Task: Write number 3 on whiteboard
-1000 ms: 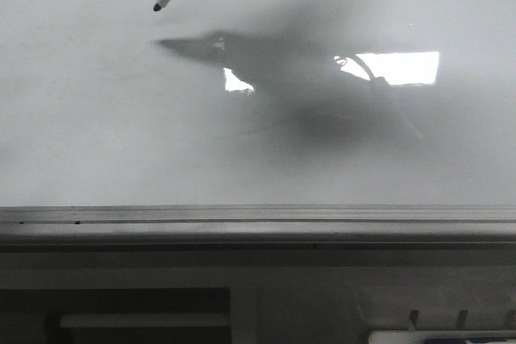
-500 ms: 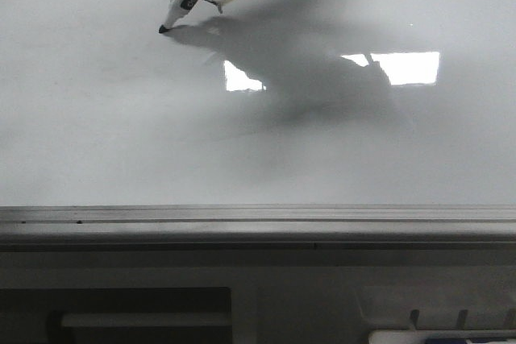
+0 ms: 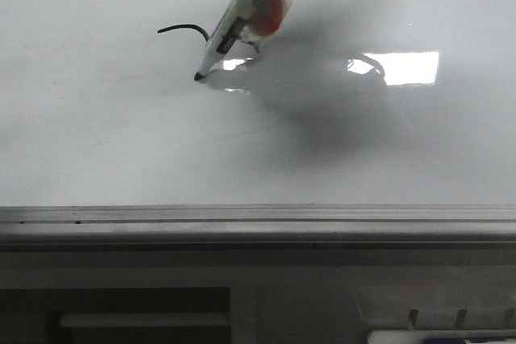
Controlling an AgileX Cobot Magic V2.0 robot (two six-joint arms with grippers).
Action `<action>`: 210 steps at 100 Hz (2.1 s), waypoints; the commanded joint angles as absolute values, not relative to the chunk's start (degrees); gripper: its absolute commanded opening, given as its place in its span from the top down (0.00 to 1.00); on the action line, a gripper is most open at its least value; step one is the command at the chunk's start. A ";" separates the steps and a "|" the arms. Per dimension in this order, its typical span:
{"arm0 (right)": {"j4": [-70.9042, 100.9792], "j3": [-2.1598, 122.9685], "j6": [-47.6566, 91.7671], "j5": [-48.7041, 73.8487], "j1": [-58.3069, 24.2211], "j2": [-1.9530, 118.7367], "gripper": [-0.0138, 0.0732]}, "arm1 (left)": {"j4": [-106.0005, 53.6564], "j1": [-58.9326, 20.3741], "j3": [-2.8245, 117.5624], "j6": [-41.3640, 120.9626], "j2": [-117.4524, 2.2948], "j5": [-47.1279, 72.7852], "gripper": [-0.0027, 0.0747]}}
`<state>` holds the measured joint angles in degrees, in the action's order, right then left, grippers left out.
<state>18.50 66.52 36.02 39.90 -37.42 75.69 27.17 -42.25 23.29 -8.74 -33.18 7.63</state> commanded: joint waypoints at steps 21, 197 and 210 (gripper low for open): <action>13.25 67.47 32.36 39.67 -37.58 73.69 0.91 | 26.88 -42.11 25.25 -9.49 -33.19 3.27 0.64; 13.22 65.96 30.13 40.51 -53.71 72.91 0.88 | 25.61 -53.83 25.00 -9.13 -56.87 -8.21 0.99; 13.22 65.96 30.24 38.28 -53.71 73.01 0.50 | 24.52 -53.83 25.00 -9.13 -56.87 -8.57 0.99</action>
